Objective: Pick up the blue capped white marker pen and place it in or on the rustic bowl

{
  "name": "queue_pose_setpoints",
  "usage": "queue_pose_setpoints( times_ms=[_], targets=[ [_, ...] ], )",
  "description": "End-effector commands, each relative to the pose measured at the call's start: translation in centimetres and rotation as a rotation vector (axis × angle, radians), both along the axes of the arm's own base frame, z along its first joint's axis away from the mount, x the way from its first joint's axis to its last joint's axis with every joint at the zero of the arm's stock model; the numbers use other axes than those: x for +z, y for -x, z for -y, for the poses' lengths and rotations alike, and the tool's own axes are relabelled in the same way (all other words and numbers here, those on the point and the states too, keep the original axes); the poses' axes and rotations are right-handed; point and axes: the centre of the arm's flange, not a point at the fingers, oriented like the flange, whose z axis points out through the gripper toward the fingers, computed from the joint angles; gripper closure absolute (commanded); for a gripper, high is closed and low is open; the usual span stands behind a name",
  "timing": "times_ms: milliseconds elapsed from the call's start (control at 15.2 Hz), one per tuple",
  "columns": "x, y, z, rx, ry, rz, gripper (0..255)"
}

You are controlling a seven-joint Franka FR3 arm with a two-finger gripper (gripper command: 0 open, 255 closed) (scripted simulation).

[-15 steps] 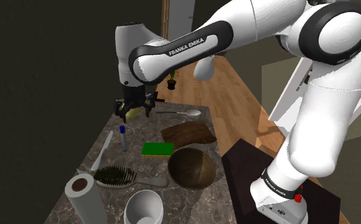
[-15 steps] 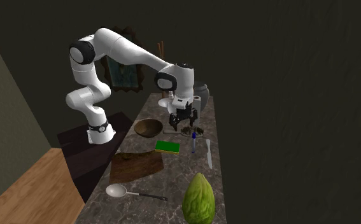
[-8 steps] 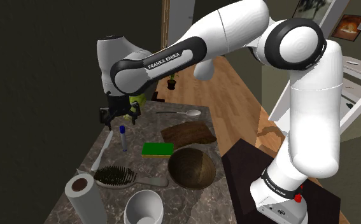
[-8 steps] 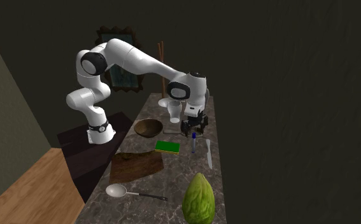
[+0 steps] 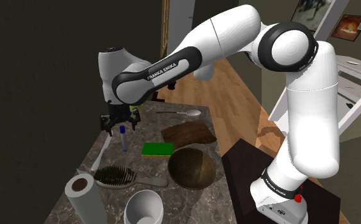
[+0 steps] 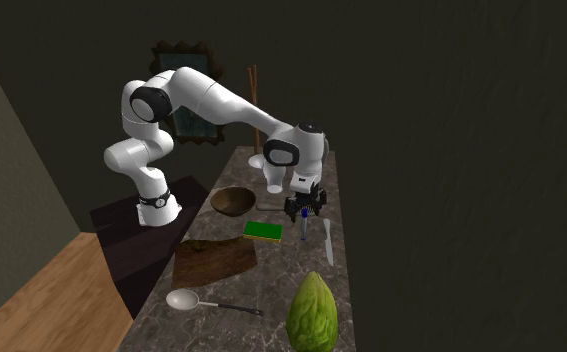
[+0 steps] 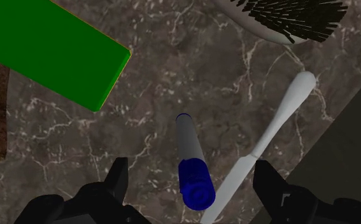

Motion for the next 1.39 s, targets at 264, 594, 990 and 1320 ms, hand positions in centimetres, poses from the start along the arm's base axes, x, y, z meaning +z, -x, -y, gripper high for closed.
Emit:
queue_pose_setpoints(
  times_ms=[264, 594, 990, 1320],
  targets=[
    [-0.1, 0.0, 0.0, 0.000, 0.000, 0.000, 0],
    [-0.1, 0.0, 0.0, 0.000, 0.000, 0.000, 255],
    [0.4, 0.0, 0.0, 0.000, 0.000, 0.000, 255],
    [3.1, 0.0, 0.0, 0.000, 0.000, 0.000, 255]
  ],
)
